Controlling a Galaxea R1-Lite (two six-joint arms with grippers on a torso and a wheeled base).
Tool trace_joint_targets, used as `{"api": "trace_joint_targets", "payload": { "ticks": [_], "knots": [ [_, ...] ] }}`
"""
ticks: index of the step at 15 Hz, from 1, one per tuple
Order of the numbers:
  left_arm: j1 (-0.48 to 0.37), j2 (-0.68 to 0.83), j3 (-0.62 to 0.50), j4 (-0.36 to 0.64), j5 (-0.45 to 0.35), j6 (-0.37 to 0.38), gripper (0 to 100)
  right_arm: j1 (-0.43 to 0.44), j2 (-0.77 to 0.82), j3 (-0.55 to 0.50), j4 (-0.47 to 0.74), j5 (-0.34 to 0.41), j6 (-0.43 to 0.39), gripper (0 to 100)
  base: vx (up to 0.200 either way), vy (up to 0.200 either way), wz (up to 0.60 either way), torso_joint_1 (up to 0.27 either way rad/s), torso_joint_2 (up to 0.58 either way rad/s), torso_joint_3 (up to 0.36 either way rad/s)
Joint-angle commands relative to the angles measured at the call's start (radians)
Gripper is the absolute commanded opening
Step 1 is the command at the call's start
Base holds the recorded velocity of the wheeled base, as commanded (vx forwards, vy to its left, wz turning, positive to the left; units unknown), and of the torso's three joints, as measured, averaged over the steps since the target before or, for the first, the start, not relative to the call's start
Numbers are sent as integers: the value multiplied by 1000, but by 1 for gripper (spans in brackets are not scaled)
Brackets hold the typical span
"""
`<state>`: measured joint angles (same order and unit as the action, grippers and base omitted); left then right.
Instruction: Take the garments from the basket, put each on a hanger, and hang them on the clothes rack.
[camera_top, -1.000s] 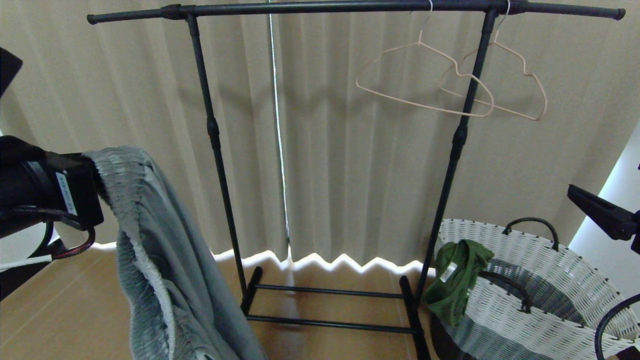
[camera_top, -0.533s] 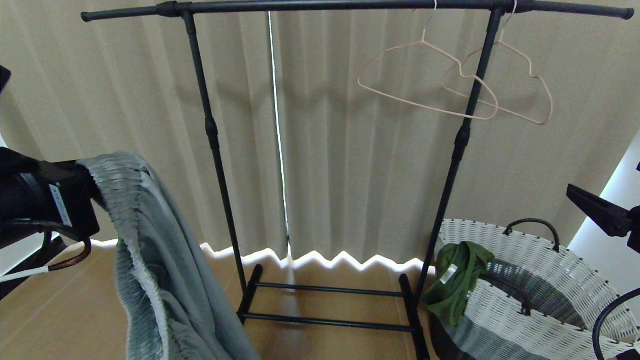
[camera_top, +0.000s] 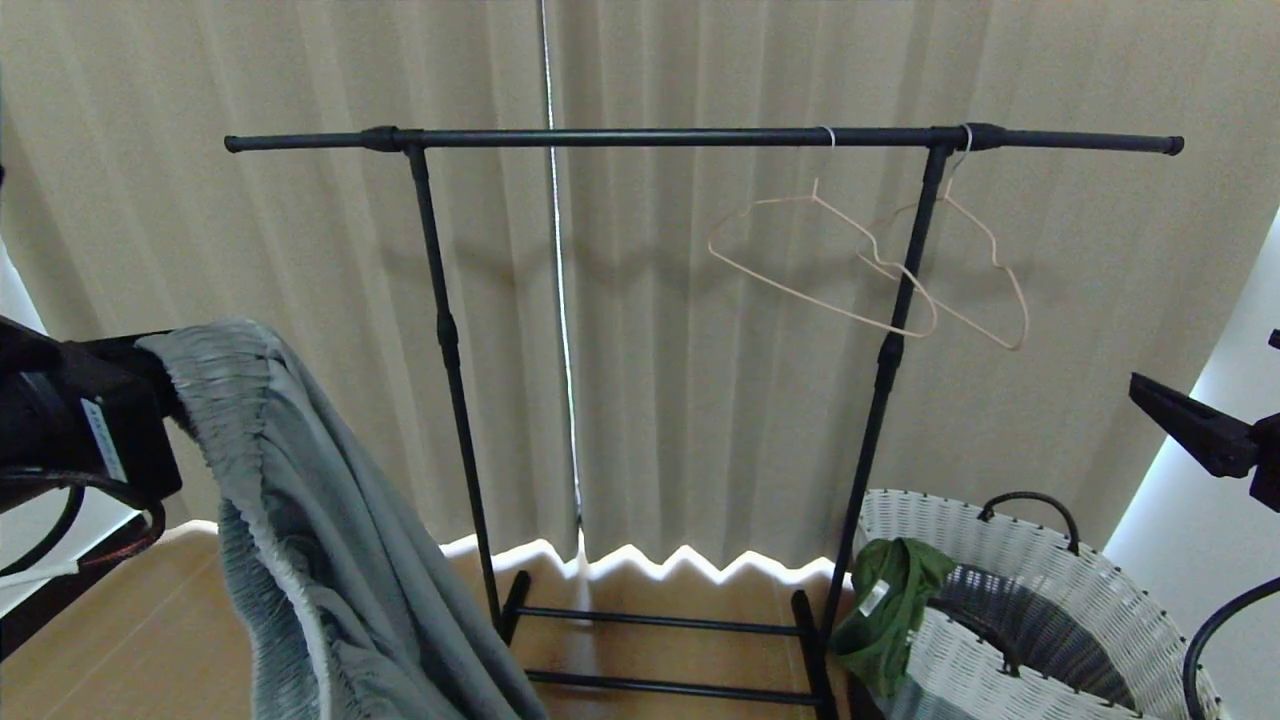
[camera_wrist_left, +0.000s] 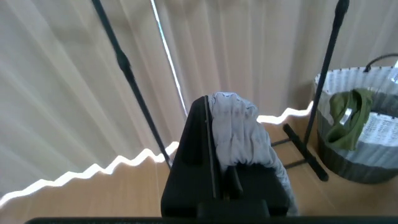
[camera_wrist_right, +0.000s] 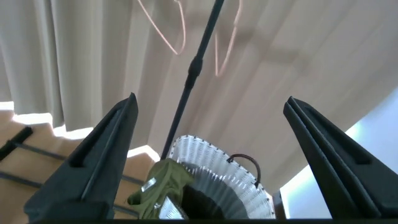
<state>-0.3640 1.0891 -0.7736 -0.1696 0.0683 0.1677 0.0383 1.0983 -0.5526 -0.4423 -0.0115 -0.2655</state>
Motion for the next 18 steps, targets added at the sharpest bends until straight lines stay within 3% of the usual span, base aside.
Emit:
{"api": "trace_joint_targets", "payload": {
  "ticks": [1,6,8,9,13,18],
  "knots": [
    [0,-20,16,2,1,6,0,0,3,3,1,-1,-1,100,0,0,0,378,-481,-261],
    [4,-8,60,-93,2,12,0,0,6,-13,7,5,-9,100,0,0,0,272,-475,-266],
    [63,-2,88,-149,-1,61,0,0,29,-47,25,5,-11,100,0,0,0,244,-508,-266],
    [103,20,96,-180,-1,96,0,0,48,-86,77,5,-9,100,0,0,0,242,-510,-266],
    [109,32,97,-197,-4,99,0,0,57,-187,393,4,-8,100,0,0,0,165,-345,-184],
    [112,31,116,-194,-114,99,0,0,74,-184,399,-4,-8,100,0,0,0,15,-27,-14]
  ]
}}
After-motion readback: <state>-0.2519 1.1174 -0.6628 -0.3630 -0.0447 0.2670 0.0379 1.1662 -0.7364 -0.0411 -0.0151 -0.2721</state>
